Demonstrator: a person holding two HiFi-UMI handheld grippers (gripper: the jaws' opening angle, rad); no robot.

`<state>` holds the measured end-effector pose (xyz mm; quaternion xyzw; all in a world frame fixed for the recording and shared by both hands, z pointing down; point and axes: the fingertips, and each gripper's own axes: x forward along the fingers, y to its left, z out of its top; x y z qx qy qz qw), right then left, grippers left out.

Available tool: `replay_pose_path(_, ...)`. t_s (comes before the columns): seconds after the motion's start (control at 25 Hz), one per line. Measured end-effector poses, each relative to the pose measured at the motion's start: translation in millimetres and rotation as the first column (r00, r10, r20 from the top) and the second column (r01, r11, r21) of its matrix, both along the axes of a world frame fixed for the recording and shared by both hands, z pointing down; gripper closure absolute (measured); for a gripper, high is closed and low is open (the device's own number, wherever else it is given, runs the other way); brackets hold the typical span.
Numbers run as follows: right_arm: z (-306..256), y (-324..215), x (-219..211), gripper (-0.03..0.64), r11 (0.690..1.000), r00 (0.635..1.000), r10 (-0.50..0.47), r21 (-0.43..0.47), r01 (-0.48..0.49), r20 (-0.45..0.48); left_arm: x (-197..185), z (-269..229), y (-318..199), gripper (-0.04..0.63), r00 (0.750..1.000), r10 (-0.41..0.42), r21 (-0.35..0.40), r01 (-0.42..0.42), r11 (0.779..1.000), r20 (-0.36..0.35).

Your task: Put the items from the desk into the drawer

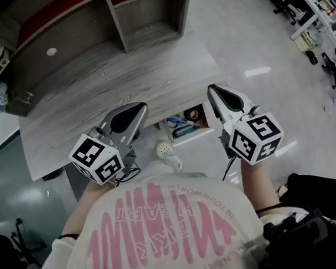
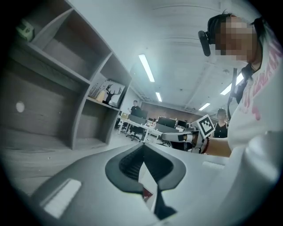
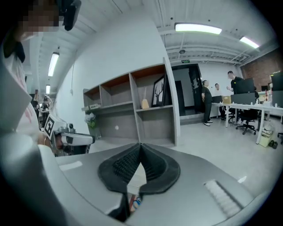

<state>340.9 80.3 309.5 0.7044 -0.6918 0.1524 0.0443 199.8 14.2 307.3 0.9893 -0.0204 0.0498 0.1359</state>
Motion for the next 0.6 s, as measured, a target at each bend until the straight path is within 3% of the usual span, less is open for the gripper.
replay_pose_path(0.28,-27.2,25.0,1.1,0.612,0.995,0.997,0.029,0.091,-0.035,0.072,-20.3,-30.1,3.6,0.575,0.999,-0.032,0.043,0.033,0.998,-0.042)
replay_pose_path(0.6,-11.3,43.7,-1.0,0.612,0.997,0.996,0.058,0.045,-0.061,0.065,-31.5,-24.5,10.9,0.575,0.998,-0.038,0.047,0.040,0.998,-0.043)
